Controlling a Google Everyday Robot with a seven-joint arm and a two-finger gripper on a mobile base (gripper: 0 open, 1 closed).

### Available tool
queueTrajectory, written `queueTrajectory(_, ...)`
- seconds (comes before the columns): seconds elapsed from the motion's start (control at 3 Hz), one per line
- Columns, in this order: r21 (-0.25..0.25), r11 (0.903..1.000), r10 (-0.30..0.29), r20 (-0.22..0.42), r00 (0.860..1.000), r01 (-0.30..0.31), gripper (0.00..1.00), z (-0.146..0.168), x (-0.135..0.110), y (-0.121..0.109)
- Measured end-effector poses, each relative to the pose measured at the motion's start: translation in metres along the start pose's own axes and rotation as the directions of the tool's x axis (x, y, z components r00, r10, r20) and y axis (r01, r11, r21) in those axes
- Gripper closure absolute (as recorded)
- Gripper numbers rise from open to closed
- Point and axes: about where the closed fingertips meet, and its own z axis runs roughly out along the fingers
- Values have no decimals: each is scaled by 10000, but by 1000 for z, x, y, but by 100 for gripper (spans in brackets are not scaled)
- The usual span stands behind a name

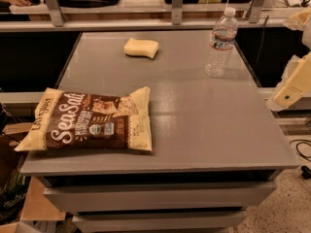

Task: Move water bottle near brown chip bag

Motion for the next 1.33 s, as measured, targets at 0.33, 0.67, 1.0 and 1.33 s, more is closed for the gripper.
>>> queueTrajectory(0.33,-52,10000,-56,1012,9948,62,0,6,6,-20)
queueTrajectory(0.67,-348,9986,-331,1995,9793,408,0,21,7,-40)
queueTrajectory(1.0,-434,9981,-304,2611,9648,432,0,33,10,-60)
queueTrajectory(1.33,-316,9995,23,3038,9527,76,0,50,11,-77)
